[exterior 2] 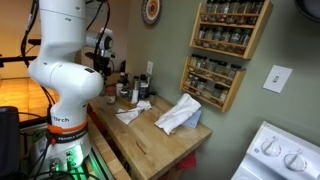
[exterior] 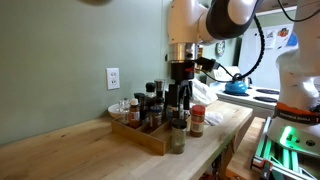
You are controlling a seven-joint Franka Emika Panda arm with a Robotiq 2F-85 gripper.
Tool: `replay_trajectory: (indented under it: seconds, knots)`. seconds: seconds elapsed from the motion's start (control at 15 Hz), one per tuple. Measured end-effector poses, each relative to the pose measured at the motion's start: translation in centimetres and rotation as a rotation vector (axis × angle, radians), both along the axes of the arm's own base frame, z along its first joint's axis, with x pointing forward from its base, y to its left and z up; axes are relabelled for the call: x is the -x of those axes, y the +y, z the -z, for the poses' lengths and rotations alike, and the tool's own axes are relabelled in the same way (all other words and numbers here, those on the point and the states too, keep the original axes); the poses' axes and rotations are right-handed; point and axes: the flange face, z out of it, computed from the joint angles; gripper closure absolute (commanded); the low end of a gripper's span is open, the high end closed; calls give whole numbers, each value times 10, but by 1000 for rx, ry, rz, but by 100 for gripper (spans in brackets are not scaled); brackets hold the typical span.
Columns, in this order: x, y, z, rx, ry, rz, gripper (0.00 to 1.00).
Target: Put the orange lid on the bottle on the right and the black lid on the container on the left
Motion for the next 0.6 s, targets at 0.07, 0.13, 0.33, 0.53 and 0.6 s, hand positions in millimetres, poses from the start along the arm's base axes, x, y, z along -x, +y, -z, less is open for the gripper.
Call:
replay_trajectory:
  seconds: [0.07,0.13,0.33,0.53,0.6]
  knots:
    - [4,-1,-12,-14,-19,-7,0]
    - [9,-3,-25,-25,-39,-16,0]
    - [26,-12,-66,-12,-90,-33,0]
    - [33,-19,-79,-7,-114,-35,0]
    - [34,-19,-77,-5,-113,-35,0]
